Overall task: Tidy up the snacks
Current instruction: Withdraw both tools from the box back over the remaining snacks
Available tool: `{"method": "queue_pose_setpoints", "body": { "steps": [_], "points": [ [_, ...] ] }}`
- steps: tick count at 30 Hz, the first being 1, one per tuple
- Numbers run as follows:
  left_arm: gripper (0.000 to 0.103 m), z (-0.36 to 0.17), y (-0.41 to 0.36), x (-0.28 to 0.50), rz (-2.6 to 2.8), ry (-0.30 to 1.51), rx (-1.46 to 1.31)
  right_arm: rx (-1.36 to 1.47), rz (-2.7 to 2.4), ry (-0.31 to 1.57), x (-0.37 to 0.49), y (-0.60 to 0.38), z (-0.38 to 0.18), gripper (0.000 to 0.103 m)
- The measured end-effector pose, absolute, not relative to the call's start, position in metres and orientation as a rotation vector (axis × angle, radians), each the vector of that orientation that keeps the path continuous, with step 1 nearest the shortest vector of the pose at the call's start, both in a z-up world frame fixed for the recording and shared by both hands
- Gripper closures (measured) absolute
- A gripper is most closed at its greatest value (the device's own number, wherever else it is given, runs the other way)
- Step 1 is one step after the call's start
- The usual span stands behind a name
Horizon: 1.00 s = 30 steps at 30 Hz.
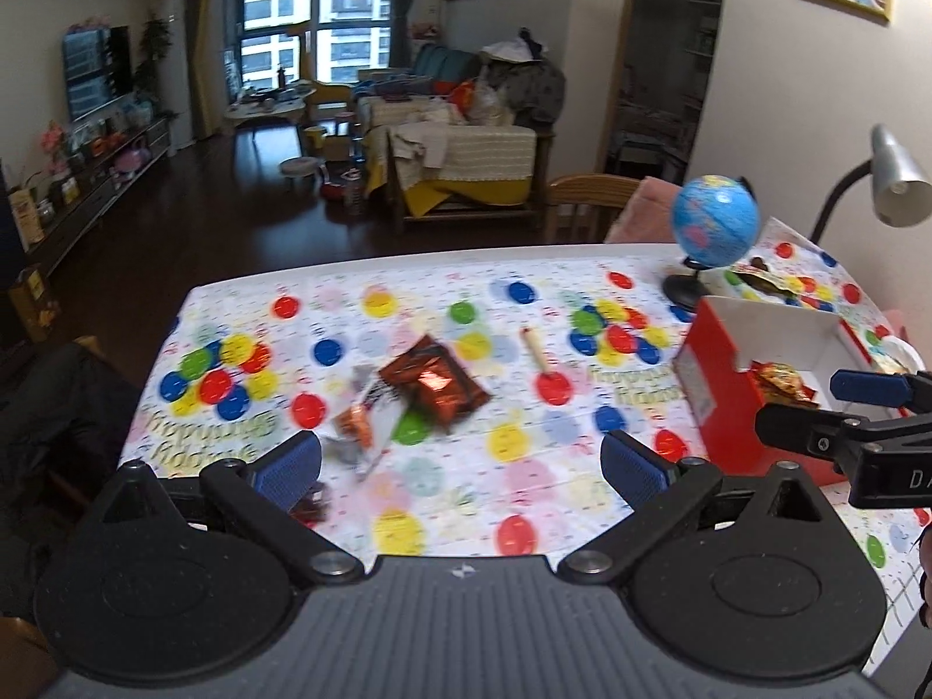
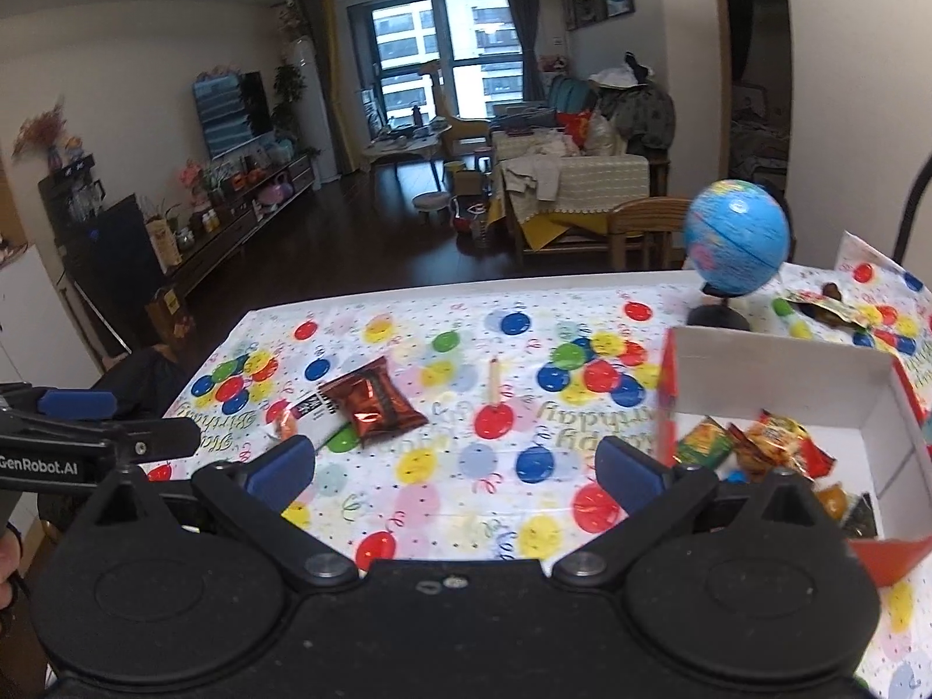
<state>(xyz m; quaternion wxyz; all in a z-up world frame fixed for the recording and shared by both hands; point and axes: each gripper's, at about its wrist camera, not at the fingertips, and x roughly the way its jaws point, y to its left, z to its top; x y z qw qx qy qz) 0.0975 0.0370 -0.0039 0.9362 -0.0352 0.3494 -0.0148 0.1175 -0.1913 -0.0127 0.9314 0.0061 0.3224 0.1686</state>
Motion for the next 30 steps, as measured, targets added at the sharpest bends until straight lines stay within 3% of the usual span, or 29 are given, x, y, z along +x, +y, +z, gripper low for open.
{"method": "queue_pose_setpoints", "body": {
  "steps": [17, 30],
  "points": [
    [0.000, -0.075, 0.110, 0.148, 0.210, 0.886, -0.204, -0.146, 0.537, 0.772, 0.223, -0.106, -0.068, 0.000],
    [0.001, -0.130, 0.120, 0.190, 0.251, 0.991, -0.214, -0.248, 0.657, 0.844, 0.300, -0.059, -0.125, 0.004]
  ]
}}
